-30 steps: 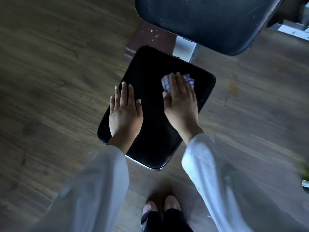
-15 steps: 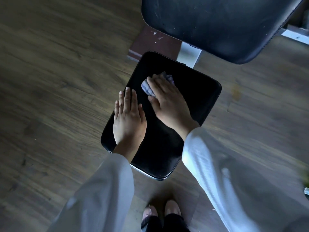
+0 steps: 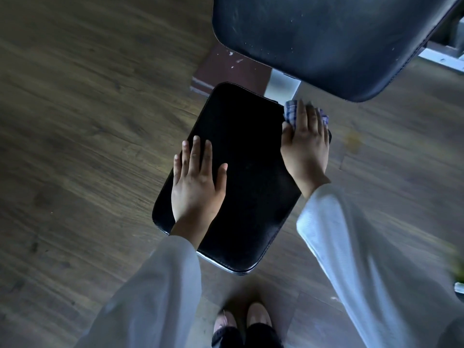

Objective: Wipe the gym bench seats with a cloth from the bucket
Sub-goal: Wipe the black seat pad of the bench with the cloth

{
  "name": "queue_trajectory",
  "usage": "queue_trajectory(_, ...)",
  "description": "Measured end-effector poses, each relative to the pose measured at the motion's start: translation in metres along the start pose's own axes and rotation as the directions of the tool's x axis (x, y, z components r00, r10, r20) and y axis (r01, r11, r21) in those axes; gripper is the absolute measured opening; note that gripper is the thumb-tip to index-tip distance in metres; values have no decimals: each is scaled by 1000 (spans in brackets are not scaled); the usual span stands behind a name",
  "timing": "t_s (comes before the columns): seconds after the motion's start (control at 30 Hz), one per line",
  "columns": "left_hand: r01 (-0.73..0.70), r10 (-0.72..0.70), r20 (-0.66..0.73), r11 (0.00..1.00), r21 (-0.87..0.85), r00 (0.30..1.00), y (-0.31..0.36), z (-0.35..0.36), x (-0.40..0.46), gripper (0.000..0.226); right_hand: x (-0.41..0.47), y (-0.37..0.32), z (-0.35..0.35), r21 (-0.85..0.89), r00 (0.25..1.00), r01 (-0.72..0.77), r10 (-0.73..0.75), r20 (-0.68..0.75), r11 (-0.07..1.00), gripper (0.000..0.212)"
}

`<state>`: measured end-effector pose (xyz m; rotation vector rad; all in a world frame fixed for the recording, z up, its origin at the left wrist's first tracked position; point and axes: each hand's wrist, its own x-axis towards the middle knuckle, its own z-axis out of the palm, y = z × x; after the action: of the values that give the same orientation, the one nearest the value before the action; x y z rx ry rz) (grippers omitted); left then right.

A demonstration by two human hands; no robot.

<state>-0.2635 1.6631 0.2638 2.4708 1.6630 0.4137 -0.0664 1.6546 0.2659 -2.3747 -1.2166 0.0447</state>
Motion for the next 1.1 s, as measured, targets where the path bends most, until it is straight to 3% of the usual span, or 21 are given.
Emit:
queue_trajectory(0.1,-53,53,-3,999,-9,999,1,0,0,56,-26,-8,-2,26,999,-46,45,16,999,55)
queue_trajectory(0.33,-107,107,-16,994,-8,994,0,3,0,53,-90,-18,-7,83,978,207,-208,14,975,52)
queue_trajectory(0.4,-107,107,-13,994,-6,994,-1,2,0,53,-76,-8,-9,89,982,190,-191,6,978,52)
queue_trajectory(0.6,-88,88,3,996,-32,996,0,2,1,54,-33,14,-15,131,997,-75,70,43,989,54)
queue_trajectory(0.87,-110,114,39,990,-88,993,-4,-3,-3,53,-126,-31,-14,113,998,42,-45,32,993,56)
queue_trajectory(1.1,-61,67,131,997,-53,989,-11,-13,-18,65,-203,-53,-19,103,992,115,-120,42,988,52)
